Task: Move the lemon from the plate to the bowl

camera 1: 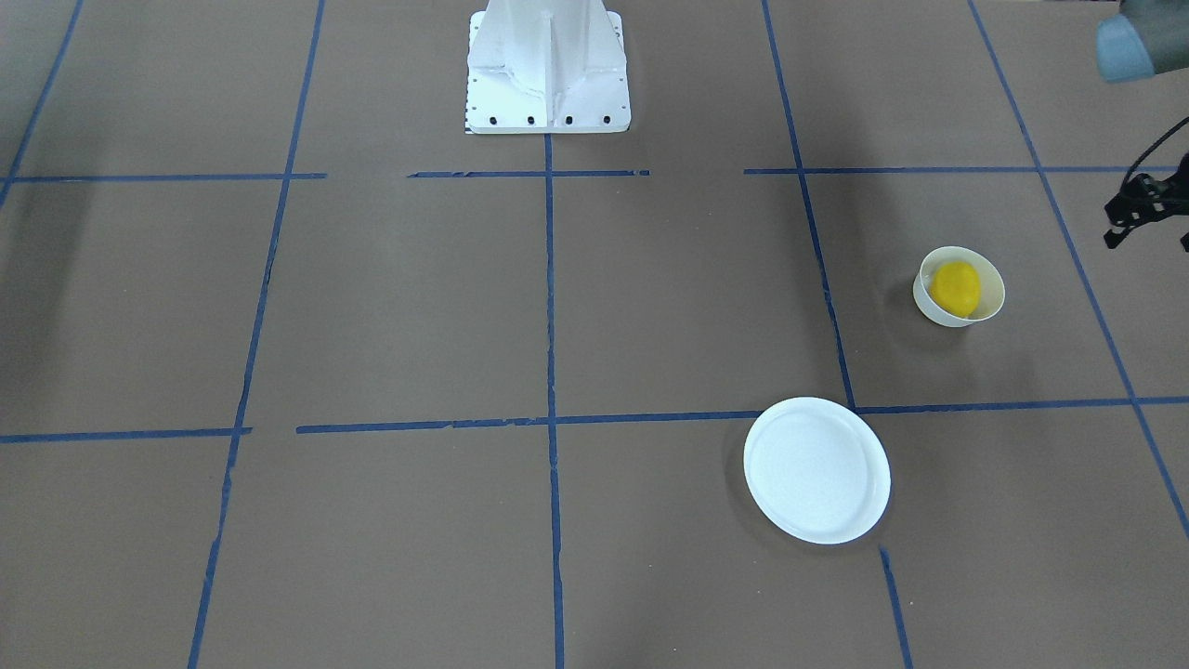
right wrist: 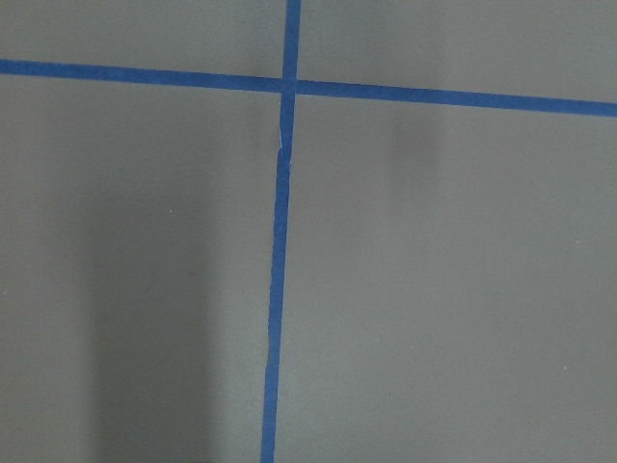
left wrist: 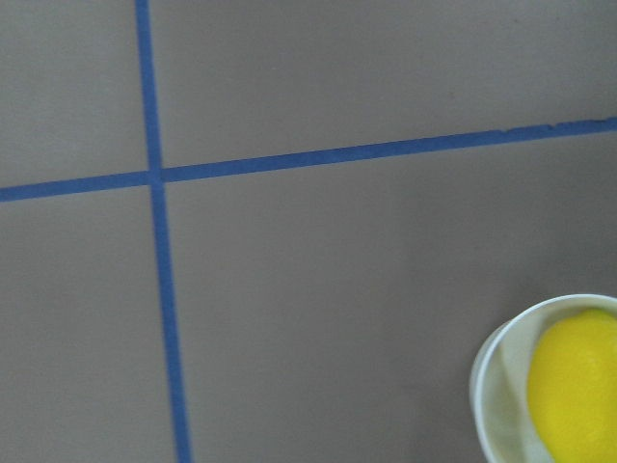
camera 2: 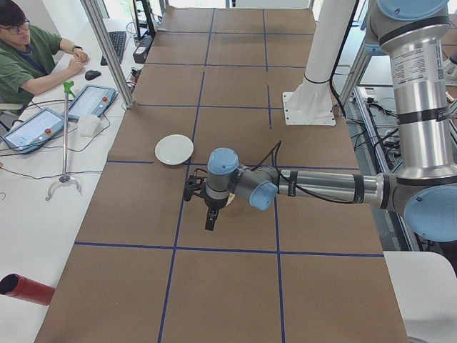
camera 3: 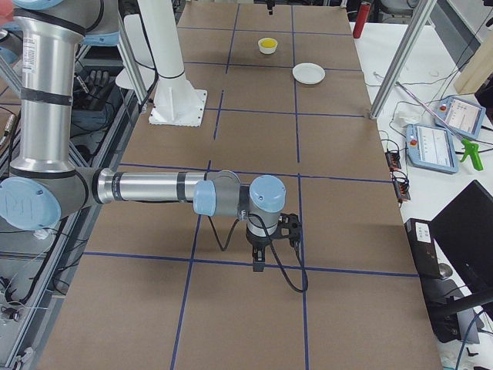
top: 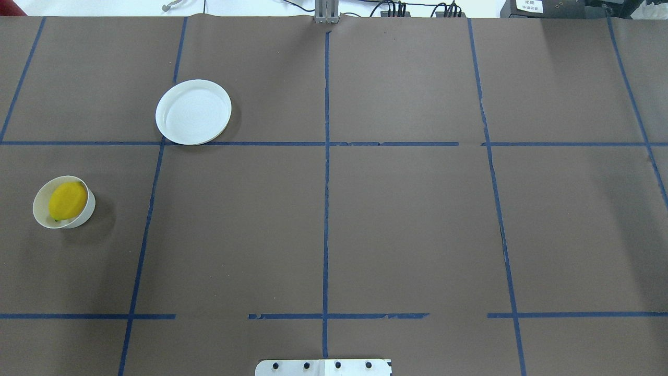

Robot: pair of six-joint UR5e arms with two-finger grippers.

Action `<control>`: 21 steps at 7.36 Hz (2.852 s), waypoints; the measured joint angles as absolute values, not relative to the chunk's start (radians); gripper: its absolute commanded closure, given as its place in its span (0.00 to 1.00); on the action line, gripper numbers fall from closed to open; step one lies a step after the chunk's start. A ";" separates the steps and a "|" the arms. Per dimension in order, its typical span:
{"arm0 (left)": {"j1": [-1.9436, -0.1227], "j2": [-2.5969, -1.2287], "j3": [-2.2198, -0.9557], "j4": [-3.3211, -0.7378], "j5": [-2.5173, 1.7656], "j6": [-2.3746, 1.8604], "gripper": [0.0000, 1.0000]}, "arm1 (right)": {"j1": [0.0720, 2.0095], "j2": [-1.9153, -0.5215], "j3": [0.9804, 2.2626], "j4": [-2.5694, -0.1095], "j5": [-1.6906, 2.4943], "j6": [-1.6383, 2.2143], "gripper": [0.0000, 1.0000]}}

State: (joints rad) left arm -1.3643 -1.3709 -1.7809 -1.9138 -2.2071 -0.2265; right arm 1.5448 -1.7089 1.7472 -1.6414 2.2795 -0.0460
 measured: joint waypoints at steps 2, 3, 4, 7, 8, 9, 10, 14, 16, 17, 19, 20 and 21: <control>-1.543 -1.384 -1.781 -1.713 -2.279 -0.014 0.00 | 1.545 -1.709 1.747 -1.641 2.280 -0.046 0.00; -1.584 -1.385 -1.778 -1.669 -2.300 0.043 0.00 | 1.545 -1.709 1.747 -1.641 2.280 -0.046 0.00; -1.600 -1.384 -1.774 -1.645 -2.309 0.087 0.00 | 1.545 -1.709 1.747 -1.641 2.279 -0.046 0.00; -1.608 -1.387 -1.772 -1.596 -2.319 0.134 0.00 | 1.545 -1.709 1.747 -1.641 2.280 -0.046 0.00; -1.609 -1.387 -1.768 -1.593 -2.336 0.135 0.00 | 1.545 -1.709 1.747 -1.641 2.280 -0.046 0.00; -1.610 -1.385 -1.767 -1.593 -2.362 0.136 0.00 | 1.545 -1.709 1.747 -1.641 2.280 -0.046 0.00; -1.610 -1.381 -1.771 -1.597 -2.376 0.136 0.00 | 1.545 -1.709 1.747 -1.641 2.279 -0.046 0.00; -1.609 -1.379 -1.778 -1.600 -2.379 0.135 0.00 | 1.545 -1.708 1.747 -1.641 2.279 -0.046 0.00; -1.609 -1.380 -1.780 -1.600 -2.380 0.135 0.00 | 1.545 -1.709 1.747 -1.641 2.279 -0.046 0.00; -1.610 -1.380 -1.781 -1.600 -2.380 0.135 0.00 | 1.545 -1.709 1.747 -1.641 2.280 -0.046 0.00; -1.611 -1.380 -1.781 -1.600 -2.379 0.135 0.00 | 1.545 -1.709 1.747 -1.641 2.279 -0.046 0.00; -1.611 -1.379 -1.781 -1.600 -2.379 0.135 0.00 | 1.545 -1.709 1.747 -1.641 2.280 -0.046 0.00; -1.611 -1.379 -1.781 -1.600 -2.379 0.134 0.00 | 1.545 -1.709 1.747 -1.641 2.279 -0.046 0.00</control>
State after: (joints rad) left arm -1.6107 -1.3792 -1.7810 -1.6000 -2.3792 0.1341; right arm 1.5447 -1.7089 1.7472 -1.6414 2.2795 -0.0460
